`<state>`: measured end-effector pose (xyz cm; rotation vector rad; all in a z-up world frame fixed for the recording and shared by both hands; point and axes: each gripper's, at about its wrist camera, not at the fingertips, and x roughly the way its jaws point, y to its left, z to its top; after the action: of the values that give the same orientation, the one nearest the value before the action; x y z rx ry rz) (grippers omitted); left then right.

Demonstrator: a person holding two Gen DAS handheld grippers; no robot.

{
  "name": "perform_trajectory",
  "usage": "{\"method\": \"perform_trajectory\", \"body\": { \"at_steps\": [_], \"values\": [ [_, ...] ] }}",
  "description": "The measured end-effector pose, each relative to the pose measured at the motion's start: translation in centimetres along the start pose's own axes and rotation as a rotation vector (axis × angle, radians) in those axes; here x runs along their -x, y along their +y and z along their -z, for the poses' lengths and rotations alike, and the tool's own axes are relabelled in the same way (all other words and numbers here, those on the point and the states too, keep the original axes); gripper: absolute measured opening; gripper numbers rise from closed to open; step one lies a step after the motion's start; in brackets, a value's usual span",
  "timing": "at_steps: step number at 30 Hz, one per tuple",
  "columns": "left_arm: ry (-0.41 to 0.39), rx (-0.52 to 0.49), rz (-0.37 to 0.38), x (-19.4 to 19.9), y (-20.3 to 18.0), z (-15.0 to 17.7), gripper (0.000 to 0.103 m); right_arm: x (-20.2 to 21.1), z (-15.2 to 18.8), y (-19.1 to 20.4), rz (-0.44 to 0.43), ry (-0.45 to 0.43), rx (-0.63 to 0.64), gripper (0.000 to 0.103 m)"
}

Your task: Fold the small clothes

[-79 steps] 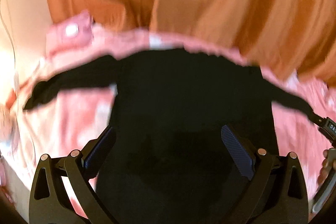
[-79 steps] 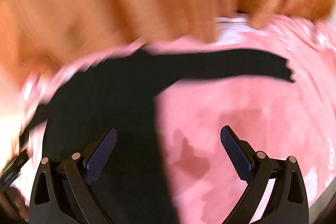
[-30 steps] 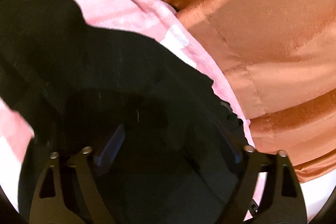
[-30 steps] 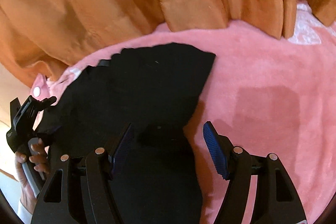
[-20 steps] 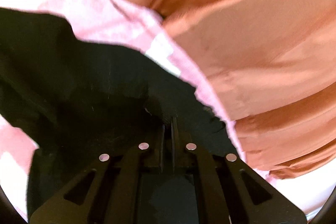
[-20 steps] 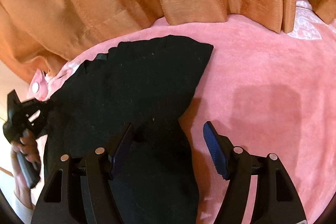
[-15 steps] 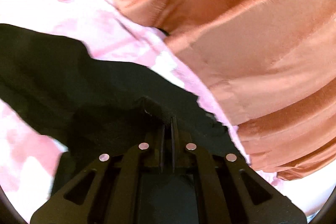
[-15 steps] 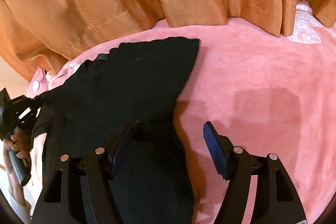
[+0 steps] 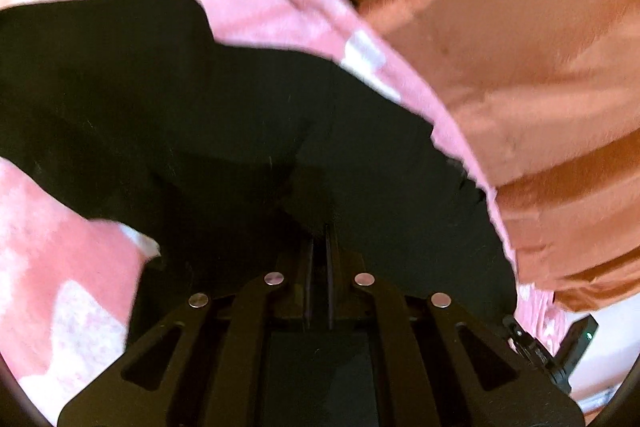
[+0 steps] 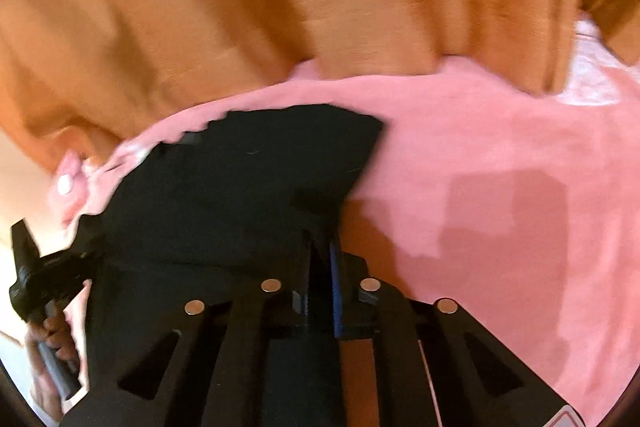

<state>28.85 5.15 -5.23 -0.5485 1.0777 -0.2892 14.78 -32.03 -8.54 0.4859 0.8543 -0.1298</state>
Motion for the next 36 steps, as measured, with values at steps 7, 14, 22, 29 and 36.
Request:
{"method": "perform_trajectory", "body": {
  "at_steps": [7, 14, 22, 29, 36],
  "values": [
    [0.005, -0.036, -0.010, 0.4, -0.1, 0.5, 0.004, 0.9, -0.5, 0.5, -0.021, -0.007, 0.012, 0.005],
    [-0.013, -0.011, 0.047, 2.2, -0.2, 0.4, 0.004, 0.2, 0.3, 0.9, 0.011, 0.001, 0.034, 0.005],
    [-0.263, 0.287, -0.174, 13.4, 10.5, -2.1, 0.068, 5.1, 1.2, 3.5, 0.178, -0.078, 0.121, 0.018],
    [-0.403, 0.627, -0.383, 21.0, 24.1, -0.7, 0.068, 9.6, 3.8, 10.1, 0.042, -0.130, 0.161, 0.038],
    [-0.356, 0.468, -0.319, 17.8, 24.3, -4.2, 0.008, 7.3, 8.7, 14.8, 0.013, -0.051, 0.271, 0.039]
  ]
}}
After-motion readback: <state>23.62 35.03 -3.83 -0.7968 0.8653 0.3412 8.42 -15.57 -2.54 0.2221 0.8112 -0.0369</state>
